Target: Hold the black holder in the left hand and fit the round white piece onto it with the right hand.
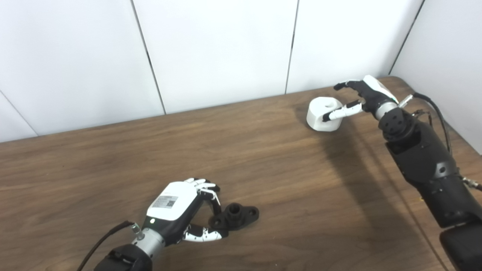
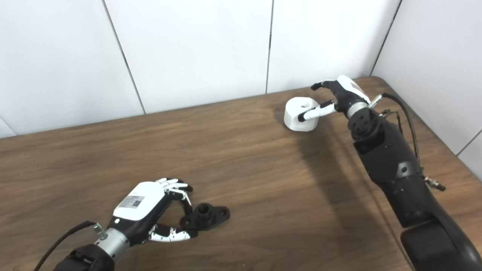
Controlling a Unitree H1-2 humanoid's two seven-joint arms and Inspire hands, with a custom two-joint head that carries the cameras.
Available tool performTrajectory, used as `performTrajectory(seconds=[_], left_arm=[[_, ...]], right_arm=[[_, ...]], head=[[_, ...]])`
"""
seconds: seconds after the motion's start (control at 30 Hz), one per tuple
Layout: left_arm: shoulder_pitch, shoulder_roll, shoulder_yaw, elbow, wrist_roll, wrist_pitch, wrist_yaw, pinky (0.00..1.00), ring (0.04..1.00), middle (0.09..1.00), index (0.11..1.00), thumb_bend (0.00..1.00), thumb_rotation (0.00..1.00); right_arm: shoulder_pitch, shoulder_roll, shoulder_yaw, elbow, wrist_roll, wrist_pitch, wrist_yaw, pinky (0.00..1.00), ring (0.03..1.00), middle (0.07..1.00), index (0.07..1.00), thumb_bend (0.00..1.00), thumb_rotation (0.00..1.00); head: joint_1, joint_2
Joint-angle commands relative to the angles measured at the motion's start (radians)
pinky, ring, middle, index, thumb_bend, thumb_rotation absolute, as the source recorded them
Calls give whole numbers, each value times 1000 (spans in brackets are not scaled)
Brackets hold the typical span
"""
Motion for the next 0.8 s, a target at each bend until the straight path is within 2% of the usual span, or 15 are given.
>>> performTrajectory(seconds=[0.0,0.77], left_arm=[[70,41,-33,73,44,33,-83,923,891,817,490,513,51],[69,38,-34,79,42,36,-83,925,893,817,490,513,52]], right_arm=[[-54,-30,-16,-18,7,-7,-8,917,939,907,769,876,316],[-71,-52,29,-6,3,-8,48,929,941,906,746,878,254]], head=[[-1,1],[0,5]])
